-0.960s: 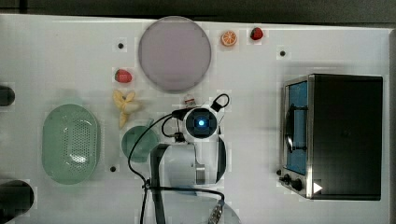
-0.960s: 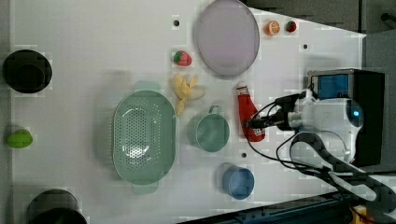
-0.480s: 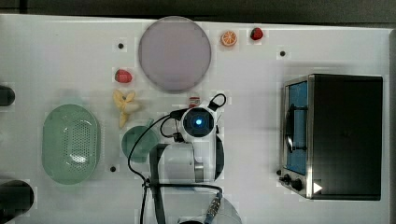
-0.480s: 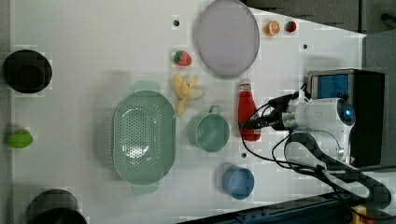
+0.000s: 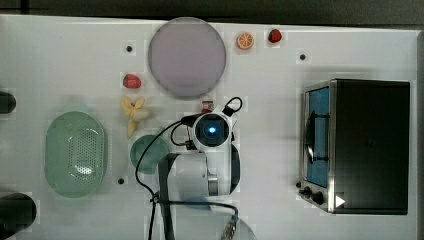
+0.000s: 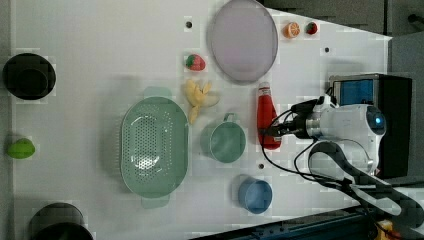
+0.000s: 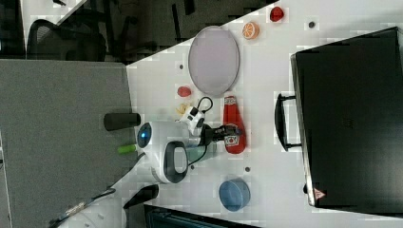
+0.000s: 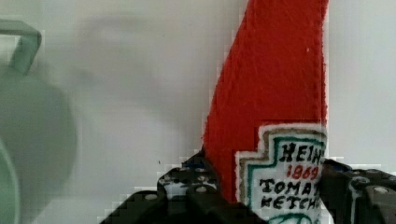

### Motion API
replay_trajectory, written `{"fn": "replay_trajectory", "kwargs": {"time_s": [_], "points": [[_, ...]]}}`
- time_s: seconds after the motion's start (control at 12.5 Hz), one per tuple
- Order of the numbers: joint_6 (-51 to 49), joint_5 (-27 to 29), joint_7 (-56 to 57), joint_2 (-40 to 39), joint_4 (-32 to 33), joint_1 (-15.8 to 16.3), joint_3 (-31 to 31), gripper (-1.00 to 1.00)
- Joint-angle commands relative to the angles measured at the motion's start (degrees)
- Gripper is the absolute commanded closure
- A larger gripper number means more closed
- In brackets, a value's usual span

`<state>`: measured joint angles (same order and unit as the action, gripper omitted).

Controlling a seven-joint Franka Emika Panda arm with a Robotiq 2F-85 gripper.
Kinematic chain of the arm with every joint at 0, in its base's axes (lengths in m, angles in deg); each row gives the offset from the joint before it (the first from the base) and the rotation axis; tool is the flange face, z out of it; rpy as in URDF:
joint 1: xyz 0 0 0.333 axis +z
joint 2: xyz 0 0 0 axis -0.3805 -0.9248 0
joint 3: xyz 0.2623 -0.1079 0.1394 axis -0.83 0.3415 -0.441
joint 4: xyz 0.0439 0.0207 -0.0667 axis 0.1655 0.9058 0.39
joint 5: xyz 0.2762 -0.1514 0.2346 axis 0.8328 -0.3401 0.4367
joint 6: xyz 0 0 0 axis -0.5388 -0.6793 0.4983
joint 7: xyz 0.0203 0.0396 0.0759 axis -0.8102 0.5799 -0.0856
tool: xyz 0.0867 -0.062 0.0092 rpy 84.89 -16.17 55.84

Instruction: Pick Ketchup from the table and place it in strainer.

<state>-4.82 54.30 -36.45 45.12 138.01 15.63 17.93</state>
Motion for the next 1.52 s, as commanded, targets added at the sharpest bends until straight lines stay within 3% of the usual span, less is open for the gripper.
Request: {"fn": "replay_trajectory", "kwargs": {"time_s": [0.08,0.4,0.8,0.96,1.28,1.52], "points": [[-6.77,-0.05,0.10,9.15,-2.29,-0.27,-0.29,-0.25],[-24.44,0.11,-1.44,19.58,-7.58,0.61,-3.53,-0.25],[-33.96,4.20,-14.95,23.73,-13.80,2.84,-12.23,-0.25],[-33.87,7.14,-23.77,23.28,-14.38,3.90,-16.77,-0.25],[-31.40,7.60,-37.87,19.76,-14.87,5.32,-25.74,-0.25],[-23.50,7.59,-44.99,14.18,-14.99,5.85,-31.17,-0.25]]}}
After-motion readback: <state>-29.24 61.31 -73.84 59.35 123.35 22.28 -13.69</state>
